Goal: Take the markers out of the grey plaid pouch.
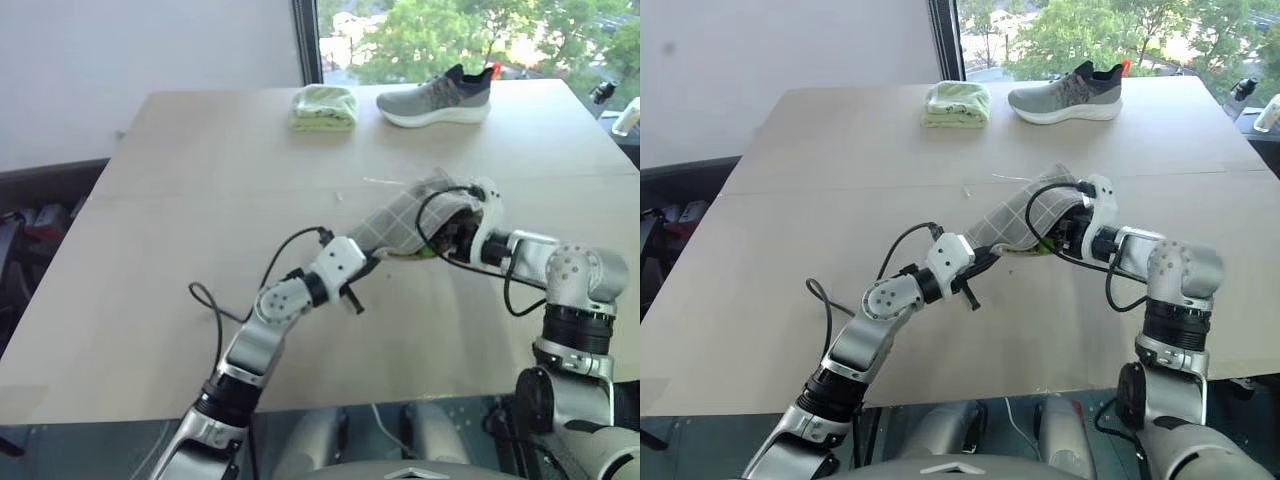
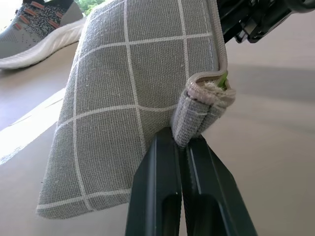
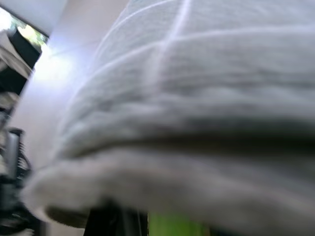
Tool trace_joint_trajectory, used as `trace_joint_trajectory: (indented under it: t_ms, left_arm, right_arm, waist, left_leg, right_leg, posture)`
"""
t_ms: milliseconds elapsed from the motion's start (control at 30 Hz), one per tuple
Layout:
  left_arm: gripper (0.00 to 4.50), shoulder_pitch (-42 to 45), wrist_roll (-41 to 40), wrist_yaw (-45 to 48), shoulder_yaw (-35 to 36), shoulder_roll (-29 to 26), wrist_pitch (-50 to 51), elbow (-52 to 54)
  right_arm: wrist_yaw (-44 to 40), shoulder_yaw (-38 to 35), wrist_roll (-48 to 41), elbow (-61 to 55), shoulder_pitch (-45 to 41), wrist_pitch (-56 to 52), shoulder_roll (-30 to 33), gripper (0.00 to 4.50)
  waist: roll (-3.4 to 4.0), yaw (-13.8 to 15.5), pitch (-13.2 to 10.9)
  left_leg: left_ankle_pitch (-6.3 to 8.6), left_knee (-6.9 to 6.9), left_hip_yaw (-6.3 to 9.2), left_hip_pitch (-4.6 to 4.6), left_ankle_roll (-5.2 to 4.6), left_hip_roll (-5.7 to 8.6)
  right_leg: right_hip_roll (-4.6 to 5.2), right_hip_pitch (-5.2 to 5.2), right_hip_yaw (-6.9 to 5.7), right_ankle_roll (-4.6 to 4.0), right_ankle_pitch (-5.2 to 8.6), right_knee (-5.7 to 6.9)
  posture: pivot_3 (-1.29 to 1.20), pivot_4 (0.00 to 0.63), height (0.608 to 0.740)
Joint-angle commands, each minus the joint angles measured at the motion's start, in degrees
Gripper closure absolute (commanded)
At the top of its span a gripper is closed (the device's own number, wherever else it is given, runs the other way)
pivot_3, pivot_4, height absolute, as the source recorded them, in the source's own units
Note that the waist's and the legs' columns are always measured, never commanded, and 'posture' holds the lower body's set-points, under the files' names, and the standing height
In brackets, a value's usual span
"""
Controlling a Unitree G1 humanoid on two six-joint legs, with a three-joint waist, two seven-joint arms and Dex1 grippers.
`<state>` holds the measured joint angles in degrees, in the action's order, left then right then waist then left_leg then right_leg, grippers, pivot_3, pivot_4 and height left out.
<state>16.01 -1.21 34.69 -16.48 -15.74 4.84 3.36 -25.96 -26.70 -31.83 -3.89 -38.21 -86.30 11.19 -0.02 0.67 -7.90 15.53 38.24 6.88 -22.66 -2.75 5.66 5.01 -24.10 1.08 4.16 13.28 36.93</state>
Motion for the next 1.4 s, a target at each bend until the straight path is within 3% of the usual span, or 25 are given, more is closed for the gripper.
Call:
trace_joint_trajectory:
  t_ms: [33, 200, 300, 367, 467, 600, 733, 900, 1000, 1133, 1167, 1300, 1400]
  left_arm:
    - [4.5, 0.3, 1.2, -1.5, -0.2, 0.7, 0.5, 1.1]
    - [4.5, 1.2, 2.3, -3.3, 0.0, 2.0, 1.5, 0.1]
    - [4.5, 2.5, 3.0, -5.0, 0.6, 3.1, 2.3, -1.3]
    - [4.5, 2.9, 3.1, -5.9, 1.0, 3.6, 2.3, -1.8]
    - [4.5, 3.3, 3.3, -7.7, 2.1, 4.1, 2.5, -1.9]
    - [4.5, 3.8, 4.0, -10.3, 3.6, 4.5, 2.0, -2.7]
    - [4.5, 3.2, 3.6, -10.4, 4.3, 4.0, 2.0, -2.0]
    - [4.5, 0.2, 1.2, -7.6, 5.5, 1.7, 3.2, 2.1]
    - [4.5, -2.2, -0.9, -5.1, 6.6, -0.6, 5.1, 5.9]
    - [4.5, -5.4, -3.1, -2.2, 7.7, -4.0, 8.1, 10.8]
    - [4.5, -6.3, -3.6, -1.5, 8.0, -4.8, 8.5, 11.9]
    - [4.5, -8.1, -5.5, 0.1, 8.4, -6.3, 10.0, 14.5]
    - [4.5, -8.8, -8.0, 1.3, 7.8, -6.0, 11.5, 17.1]
  right_arm:
    - [4.4, -9.8, -5.6, -1.6, -4.6, -6.0, -2.8, 3.57]
    - [16.8, -16.8, -18.8, 1.7, -5.2, -6.2, -6.3, 3.57]
    - [24.4, -15.7, -28.4, 1.9, -2.5, -6.2, -5.7, 3.57]
    - [27.7, -13.3, -33.2, 1.8, 0.1, -6.2, -3.4, 3.57]
    - [20.8, -0.5, -33.8, -4.7, 6.6, -6.2, 9.8, 3.57]
    - [5.0, 14.1, -28.4, -12.7, 13.1, -0.4, 28.1, 3.57]
    - [-8.0, 26.2, -11.3, -10.9, 18.2, 21.8, 41.8, 3.57]
    - [-13.0, 33.6, 13.1, 3.6, 18.9, 53.7, 50.7, 3.57]
    - [-14.6, 33.1, 19.2, 10.8, 19.1, 63.4, 52.4, 3.57]
    - [-19.0, 31.4, 21.4, 15.4, 19.9, 68.3, 53.4, 3.57]
    - [-19.7, 31.1, 21.9, 15.9, 20.1, 69.1, 53.5, 2.55]
    - [-19.4, 28.8, 21.2, 13.8, 18.6, 69.8, 49.9, 0.74]
    - [-18.9, 26.4, 13.4, 5.3, 15.4, 63.1, 42.3, 0.74]
  waist:
    - [0.02, 0.0, 0.0]
    - [0.03, -0.1, 0.0]
    - [0.03, -0.1, 0.0]
    - [0.04, -0.1, 0.0]
    - [0.06, 0.1, 0.0]
    - [0.06, -0.4, 0.0]
    - [0.02, -0.7, 0.0]
    - [0.01, -1.0, 0.0]
    - [0.02, -1.0, 0.0]
    - [0.02, -0.9, 0.0]
    - [0.02, -0.9, 0.0]
    - [0.04, -0.8, 0.0]
    - [0.03, -1.1, 0.0]
  left_leg:
    - [0.0, 0.0, 0.0, 0.0, 0.0, 0.0]
    - [0.0, 0.0, -0.01, 0.0, 0.0, 0.0]
    - [0.0, 0.0, -0.04, 0.0, 0.0, 0.01]
    - [0.0, 0.0, -0.03, 0.0, 0.0, 0.0]
    - [0.0, 0.01, -0.07, -0.06, -0.02, 0.07]
    - [0.01, 0.03, -0.17, -0.1, -0.06, 0.06]
    - [0.02, 0.05, -0.16, 0.07, -0.06, -0.03]
    - [0.02, 0.09, -0.24, 0.23, -0.06, 0.0]
    - [0.01, 0.01, -0.22, 0.22, -0.04, -0.02]
    - [0.02, -0.01, -0.21, 0.21, -0.03, -0.07]
    - [0.02, -0.01, -0.21, 0.22, -0.03, -0.08]
    - [0.02, 0.01, -0.24, 0.25, -0.03, -0.09]
    - [0.02, 0.02, -0.27, 0.32, -0.03, -0.16]
  right_leg:
    - [0.0, 0.0, 0.0, 0.0, 0.0, 0.01]
    - [0.0, -0.01, 0.01, 0.0, 0.0, 0.03]
    - [0.0, -0.02, 0.03, 0.0, 0.0, 0.03]
    - [0.02, -0.02, 0.03, 0.0, 0.0, 0.04]
    - [0.03, -0.02, 0.02, 0.01, 0.0, 0.0]
    - [0.0, -0.01, 0.03, 0.02, 0.01, -0.08]
    - [-0.08, 0.14, -0.05, 0.04, 0.01, -0.06]
    - [-0.07, 0.31, 0.0, 0.06, 0.01, -0.07]
    - [-0.06, 0.27, -0.01, 0.06, 0.01, -0.13]
    - [-0.01, 0.26, 0.04, 0.05, 0.01, -0.17]
    - [0.0, 0.27, 0.04, 0.04, 0.02, -0.16]
    - [0.01, 0.3, 0.1, 0.04, 0.01, -0.15]
    - [0.02, 0.34, 0.17, 0.03, 0.0, -0.14]
  posture:
    - [0.0, 0.15, 0.74]
    - [0.0, 0.15, 0.74]
    - [0.0, 0.15, 0.74]
    - [0.0, 0.15, 0.74]
    - [0.0, 0.15, 0.74]
    - [0.0, 0.15, 0.74]
    - [0.0, 0.15, 0.74]
    - [0.0, 0.15, 0.74]
    - [0.0, 0.15, 0.74]
    - [0.0, 0.15, 0.74]
    - [0.0, 0.15, 0.74]
    - [0.0, 0.15, 0.74]
    - [0.0, 0.15, 0.74]
